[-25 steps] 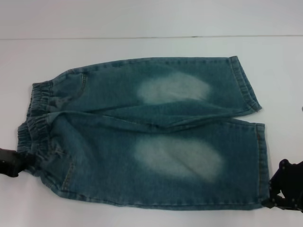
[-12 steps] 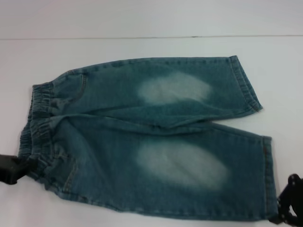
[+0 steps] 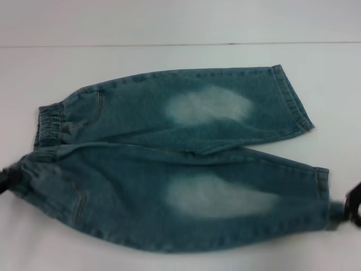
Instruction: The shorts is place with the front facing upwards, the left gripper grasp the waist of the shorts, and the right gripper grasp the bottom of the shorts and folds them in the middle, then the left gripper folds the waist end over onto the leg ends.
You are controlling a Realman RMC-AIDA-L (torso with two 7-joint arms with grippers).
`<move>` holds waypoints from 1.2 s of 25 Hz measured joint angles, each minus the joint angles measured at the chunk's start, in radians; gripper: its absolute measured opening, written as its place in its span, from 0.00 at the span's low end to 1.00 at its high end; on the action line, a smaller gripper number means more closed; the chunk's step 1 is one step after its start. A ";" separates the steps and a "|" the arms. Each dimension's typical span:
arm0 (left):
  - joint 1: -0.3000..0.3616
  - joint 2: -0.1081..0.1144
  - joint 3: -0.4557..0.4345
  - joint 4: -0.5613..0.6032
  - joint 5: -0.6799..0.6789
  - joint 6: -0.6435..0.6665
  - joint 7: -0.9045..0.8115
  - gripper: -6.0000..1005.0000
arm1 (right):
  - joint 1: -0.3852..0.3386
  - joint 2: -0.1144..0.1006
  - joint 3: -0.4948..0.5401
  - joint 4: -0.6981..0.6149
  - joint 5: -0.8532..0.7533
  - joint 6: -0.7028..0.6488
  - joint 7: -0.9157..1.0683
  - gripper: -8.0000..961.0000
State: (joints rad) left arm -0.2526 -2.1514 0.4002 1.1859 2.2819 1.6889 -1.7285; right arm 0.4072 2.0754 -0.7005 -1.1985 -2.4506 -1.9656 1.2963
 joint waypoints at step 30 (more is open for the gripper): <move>-0.304 0.026 0.286 -0.338 -0.132 -0.825 0.016 0.19 | 0.270 0.011 -0.092 0.431 0.209 1.243 -0.032 0.06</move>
State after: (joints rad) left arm -0.5561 -2.1258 0.6864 0.8480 2.1494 0.8637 -1.7128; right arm 0.6771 2.0867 -0.7927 -0.7677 -2.2414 -0.7231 1.2639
